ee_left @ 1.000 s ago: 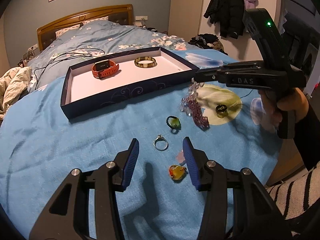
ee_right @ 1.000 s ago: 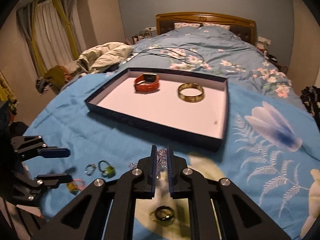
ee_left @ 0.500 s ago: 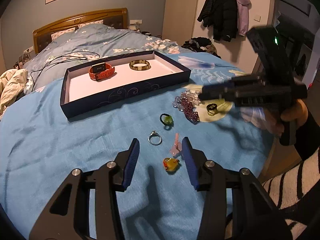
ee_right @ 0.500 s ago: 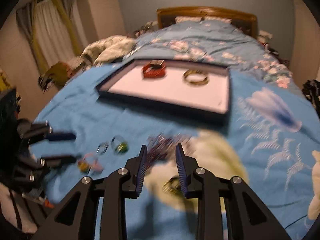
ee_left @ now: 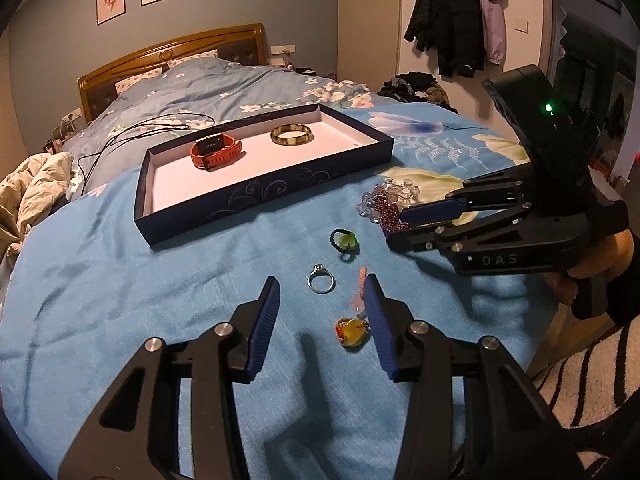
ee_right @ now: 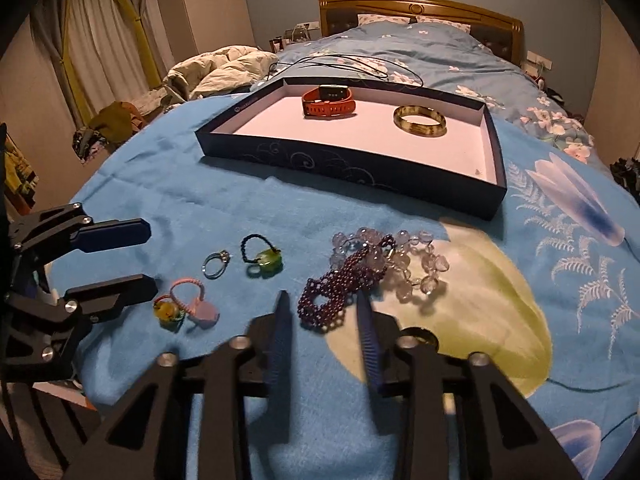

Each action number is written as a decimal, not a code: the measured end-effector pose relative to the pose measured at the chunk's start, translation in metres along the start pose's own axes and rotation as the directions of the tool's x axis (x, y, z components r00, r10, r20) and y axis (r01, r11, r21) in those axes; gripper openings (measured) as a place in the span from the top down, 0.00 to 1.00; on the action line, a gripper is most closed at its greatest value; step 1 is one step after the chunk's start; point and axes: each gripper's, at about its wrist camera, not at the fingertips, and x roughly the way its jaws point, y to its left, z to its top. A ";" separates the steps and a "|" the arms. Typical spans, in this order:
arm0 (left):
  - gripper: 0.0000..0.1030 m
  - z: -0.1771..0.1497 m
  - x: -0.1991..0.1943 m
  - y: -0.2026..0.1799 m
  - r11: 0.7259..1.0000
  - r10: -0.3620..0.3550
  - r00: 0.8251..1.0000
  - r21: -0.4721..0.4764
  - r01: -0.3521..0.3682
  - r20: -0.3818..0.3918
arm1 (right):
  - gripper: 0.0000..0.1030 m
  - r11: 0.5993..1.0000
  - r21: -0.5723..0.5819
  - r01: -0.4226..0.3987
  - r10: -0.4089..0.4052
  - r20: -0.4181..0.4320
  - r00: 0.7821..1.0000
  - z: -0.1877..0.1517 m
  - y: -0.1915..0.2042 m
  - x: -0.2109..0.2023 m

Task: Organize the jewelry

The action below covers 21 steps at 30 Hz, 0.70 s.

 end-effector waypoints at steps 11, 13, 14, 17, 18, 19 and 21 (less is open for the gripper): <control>0.60 -0.002 0.001 0.003 1.000 -0.002 1.000 0.011 0.002 -0.009 | 0.93 0.996 0.047 -0.075 0.071 0.089 0.994 0.006 -0.019 -0.034; 0.60 -0.003 0.001 0.004 1.000 0.000 1.000 0.012 0.000 -0.009 | 0.93 0.993 0.062 -0.100 0.093 0.117 0.989 0.011 -0.023 -0.044; 0.60 -0.003 0.001 0.005 1.000 -0.005 1.000 0.003 0.005 -0.010 | 0.93 0.992 0.065 -0.108 0.099 0.131 0.986 0.013 -0.025 -0.048; 0.60 -0.002 -0.001 0.009 1.000 -0.014 1.000 -0.014 0.014 -0.003 | 0.93 0.985 0.077 -0.152 0.137 0.174 0.975 0.020 -0.030 -0.062; 0.60 -0.002 -0.002 0.009 1.000 -0.013 1.000 -0.015 0.013 -0.001 | 0.93 0.981 0.083 -0.178 0.160 0.187 0.969 0.023 -0.032 -0.066; 0.60 -0.002 -0.002 0.009 1.000 -0.014 1.000 -0.015 0.014 0.001 | 0.93 0.977 0.083 -0.198 0.177 0.204 0.963 0.025 -0.033 -0.071; 0.60 -0.002 -0.003 0.010 1.000 -0.018 1.000 -0.016 0.018 0.001 | 0.93 0.977 0.073 -0.201 0.180 0.226 0.957 0.029 -0.033 -0.077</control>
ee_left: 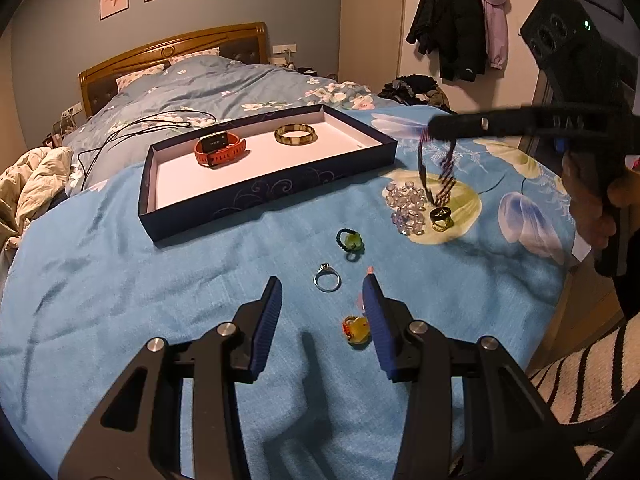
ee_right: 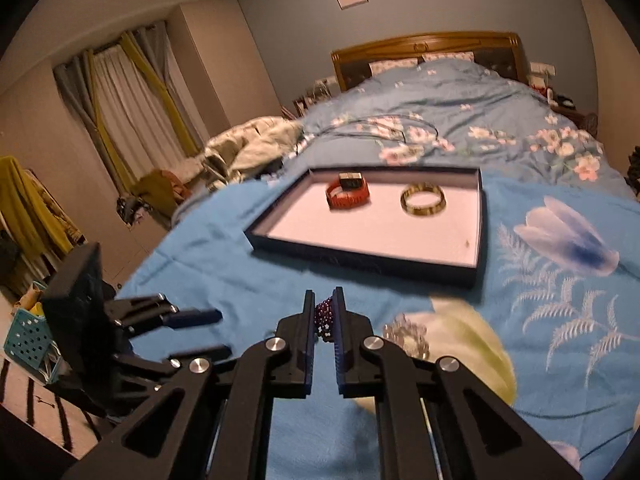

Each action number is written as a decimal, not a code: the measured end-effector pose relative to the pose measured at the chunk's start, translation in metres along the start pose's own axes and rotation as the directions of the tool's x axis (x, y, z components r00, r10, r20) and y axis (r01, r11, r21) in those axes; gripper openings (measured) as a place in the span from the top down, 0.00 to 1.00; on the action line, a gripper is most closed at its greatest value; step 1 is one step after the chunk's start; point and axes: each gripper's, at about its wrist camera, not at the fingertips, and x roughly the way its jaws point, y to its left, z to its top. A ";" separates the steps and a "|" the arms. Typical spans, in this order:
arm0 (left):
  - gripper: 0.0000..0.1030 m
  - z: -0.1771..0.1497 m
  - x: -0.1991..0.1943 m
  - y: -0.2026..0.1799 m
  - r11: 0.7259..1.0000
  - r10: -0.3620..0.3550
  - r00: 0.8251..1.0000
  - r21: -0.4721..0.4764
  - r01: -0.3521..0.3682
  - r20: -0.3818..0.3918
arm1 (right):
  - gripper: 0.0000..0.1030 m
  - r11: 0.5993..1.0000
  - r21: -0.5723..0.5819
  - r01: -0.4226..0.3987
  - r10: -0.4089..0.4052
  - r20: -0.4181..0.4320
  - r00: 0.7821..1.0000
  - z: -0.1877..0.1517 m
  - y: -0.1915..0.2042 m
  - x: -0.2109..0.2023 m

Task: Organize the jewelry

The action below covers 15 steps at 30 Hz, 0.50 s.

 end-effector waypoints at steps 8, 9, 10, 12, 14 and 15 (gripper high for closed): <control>0.60 -0.002 0.003 -0.004 1.000 -0.013 1.000 0.019 0.013 -0.018 | 0.94 0.999 -0.004 -0.032 0.031 -0.082 0.996 -0.014 0.007 0.016; 0.60 -0.002 0.003 -0.005 1.000 -0.013 1.000 0.021 0.014 -0.019 | 0.94 0.999 -0.010 -0.040 0.039 -0.101 0.994 -0.019 0.009 0.020; 0.60 -0.002 0.004 -0.005 1.000 -0.016 1.000 0.022 0.016 -0.021 | 0.93 0.999 -0.012 -0.045 0.044 -0.112 0.993 -0.023 0.010 0.022; 0.60 -0.002 0.004 -0.006 0.999 -0.016 1.000 0.028 0.017 -0.023 | 0.93 0.999 -0.009 -0.052 0.050 -0.138 0.989 -0.030 0.011 0.027; 0.60 -0.002 0.004 -0.007 0.999 -0.018 1.000 0.031 0.019 -0.024 | 0.93 0.999 -0.009 -0.041 0.039 -0.171 0.984 -0.038 0.011 0.034; 0.60 -0.003 0.005 -0.007 0.999 -0.019 1.000 0.030 0.020 -0.025 | 0.94 0.999 -0.013 -0.032 0.029 -0.186 0.982 -0.042 0.010 0.036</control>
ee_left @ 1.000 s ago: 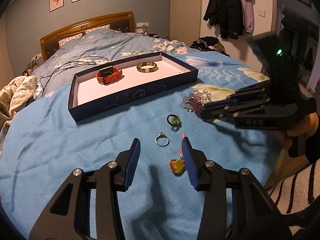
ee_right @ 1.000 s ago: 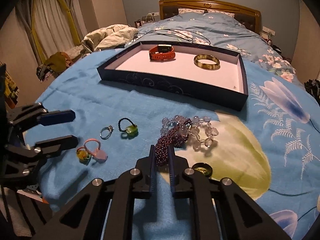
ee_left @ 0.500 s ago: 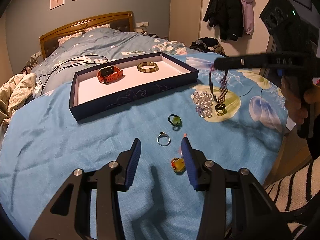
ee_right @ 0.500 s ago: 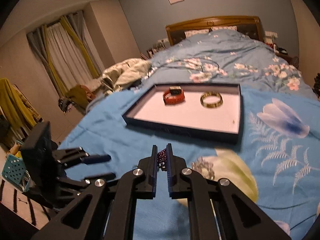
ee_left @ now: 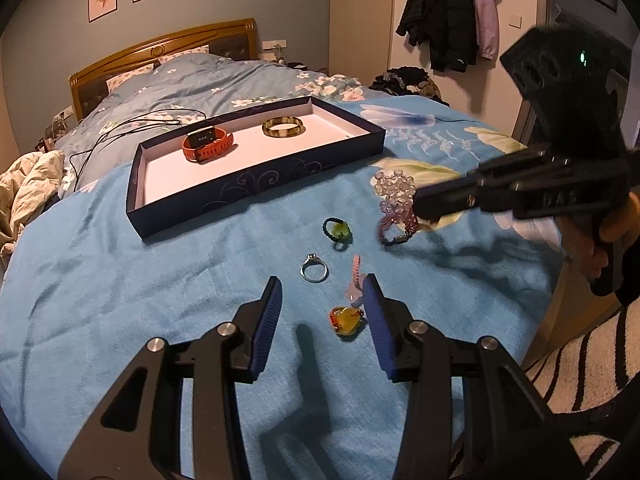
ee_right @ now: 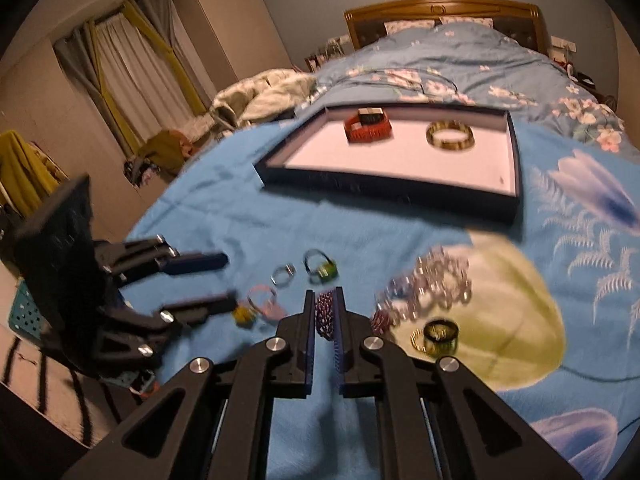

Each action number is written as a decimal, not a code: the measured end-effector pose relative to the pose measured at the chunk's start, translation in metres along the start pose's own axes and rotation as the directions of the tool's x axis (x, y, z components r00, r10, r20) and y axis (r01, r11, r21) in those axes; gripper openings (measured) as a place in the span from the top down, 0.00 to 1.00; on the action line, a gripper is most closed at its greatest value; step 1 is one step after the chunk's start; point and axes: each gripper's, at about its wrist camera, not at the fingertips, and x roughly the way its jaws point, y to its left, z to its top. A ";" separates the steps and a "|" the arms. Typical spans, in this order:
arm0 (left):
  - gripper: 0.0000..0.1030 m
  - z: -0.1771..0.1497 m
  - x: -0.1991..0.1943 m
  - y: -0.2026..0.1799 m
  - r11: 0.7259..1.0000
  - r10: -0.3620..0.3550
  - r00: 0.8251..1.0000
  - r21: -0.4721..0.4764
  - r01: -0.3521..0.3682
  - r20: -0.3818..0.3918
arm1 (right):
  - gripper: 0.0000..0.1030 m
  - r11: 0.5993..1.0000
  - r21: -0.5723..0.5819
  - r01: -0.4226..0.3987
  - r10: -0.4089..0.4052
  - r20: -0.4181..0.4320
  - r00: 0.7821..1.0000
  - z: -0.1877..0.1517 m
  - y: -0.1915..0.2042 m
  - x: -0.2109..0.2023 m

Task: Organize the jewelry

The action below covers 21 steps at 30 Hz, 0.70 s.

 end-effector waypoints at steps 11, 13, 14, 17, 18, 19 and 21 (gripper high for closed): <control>0.60 0.000 0.005 -0.004 1.000 -0.007 1.000 0.003 0.007 -0.010 | 0.70 0.997 -0.031 0.073 -0.075 -0.055 0.996 -0.016 -0.001 0.006; 0.62 0.000 0.007 -0.006 1.000 0.002 1.000 0.009 -0.002 -0.020 | 0.64 0.995 -0.041 0.095 -0.097 -0.040 0.995 -0.016 0.001 0.007; 0.62 0.000 0.008 -0.007 1.000 0.007 1.000 0.013 -0.006 -0.022 | 0.64 0.995 -0.039 0.093 -0.094 -0.040 0.995 -0.016 0.000 0.007; 0.62 0.001 0.009 -0.007 1.000 0.004 1.000 0.011 -0.004 -0.020 | 0.64 0.996 -0.022 0.090 -0.091 -0.025 0.996 -0.015 -0.004 0.002; 0.62 0.000 0.008 -0.008 1.000 0.003 1.000 0.010 -0.003 -0.018 | 0.64 0.996 -0.021 0.089 -0.089 -0.021 0.996 -0.015 -0.005 0.001; 0.62 0.001 0.009 -0.008 1.000 0.001 1.000 0.007 -0.001 -0.016 | 0.64 0.995 -0.022 0.097 -0.097 -0.011 0.995 -0.015 -0.005 -0.001; 0.62 0.001 0.011 -0.007 1.000 0.001 1.000 0.003 -0.001 -0.020 | 0.64 0.993 -0.022 0.114 -0.114 -0.004 0.993 -0.014 -0.007 -0.003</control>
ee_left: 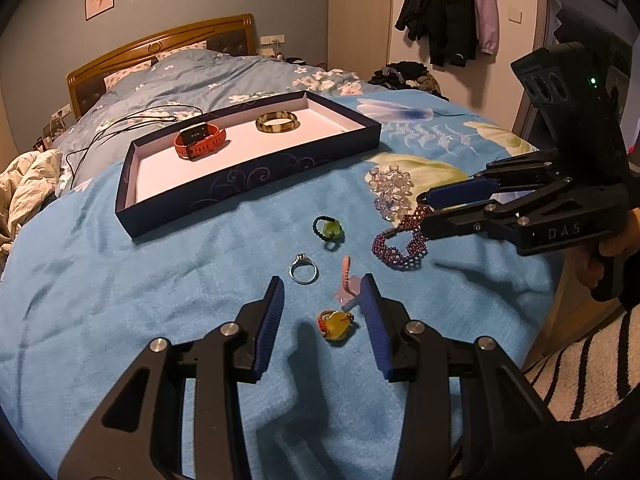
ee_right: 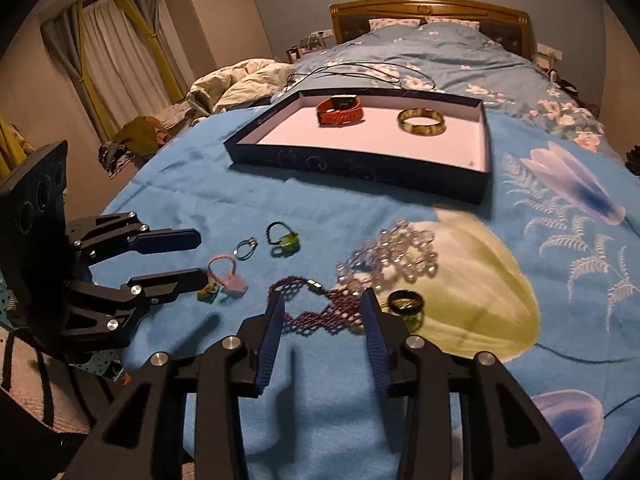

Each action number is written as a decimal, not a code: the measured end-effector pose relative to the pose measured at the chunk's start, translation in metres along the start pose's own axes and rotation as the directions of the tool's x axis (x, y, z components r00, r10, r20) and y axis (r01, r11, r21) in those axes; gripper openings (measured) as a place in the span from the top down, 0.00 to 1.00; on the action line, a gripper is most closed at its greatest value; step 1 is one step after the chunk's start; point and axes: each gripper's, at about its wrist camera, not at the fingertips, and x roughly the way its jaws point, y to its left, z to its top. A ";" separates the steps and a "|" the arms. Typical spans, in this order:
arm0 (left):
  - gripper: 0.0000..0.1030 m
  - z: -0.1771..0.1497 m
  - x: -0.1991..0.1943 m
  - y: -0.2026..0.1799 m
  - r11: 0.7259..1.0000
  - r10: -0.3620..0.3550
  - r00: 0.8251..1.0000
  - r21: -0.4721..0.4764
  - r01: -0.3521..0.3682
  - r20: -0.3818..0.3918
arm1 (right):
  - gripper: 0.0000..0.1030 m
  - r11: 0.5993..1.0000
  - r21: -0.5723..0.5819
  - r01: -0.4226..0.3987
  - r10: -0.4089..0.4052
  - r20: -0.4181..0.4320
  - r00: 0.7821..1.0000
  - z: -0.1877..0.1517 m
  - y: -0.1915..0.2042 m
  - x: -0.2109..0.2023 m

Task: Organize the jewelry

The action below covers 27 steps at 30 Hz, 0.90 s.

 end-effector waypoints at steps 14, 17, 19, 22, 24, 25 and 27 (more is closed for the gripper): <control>0.62 0.000 0.001 0.001 1.000 -0.012 1.000 -0.001 0.012 -0.011 | 0.63 0.998 -0.052 0.026 -0.029 -0.042 0.999 -0.007 0.011 0.012; 0.64 0.001 0.005 -0.001 1.000 -0.013 1.000 0.004 0.013 -0.022 | 0.63 0.998 -0.059 0.014 -0.017 -0.047 0.999 -0.006 0.013 0.015; 0.66 0.003 0.008 -0.002 1.000 -0.017 0.999 0.010 0.017 -0.029 | 0.61 0.997 -0.079 0.025 -0.029 -0.052 0.998 -0.005 0.017 0.018; 0.67 0.004 0.011 -0.004 1.000 -0.011 0.999 0.020 0.012 -0.042 | 0.59 0.996 -0.089 0.024 -0.029 -0.053 0.998 -0.004 0.020 0.021; 0.70 0.004 0.013 -0.005 1.000 -0.013 0.999 0.017 0.014 -0.050 | 0.59 0.995 -0.097 0.033 -0.039 -0.055 0.998 -0.004 0.022 0.023; 0.72 0.004 0.013 -0.004 1.000 -0.017 0.998 0.014 0.018 -0.052 | 0.59 0.994 -0.102 0.037 -0.043 -0.054 0.998 -0.004 0.023 0.023; 0.73 0.004 0.013 -0.004 1.000 -0.026 0.998 0.007 0.027 -0.054 | 0.60 0.992 -0.114 0.045 -0.052 -0.054 0.997 -0.005 0.025 0.023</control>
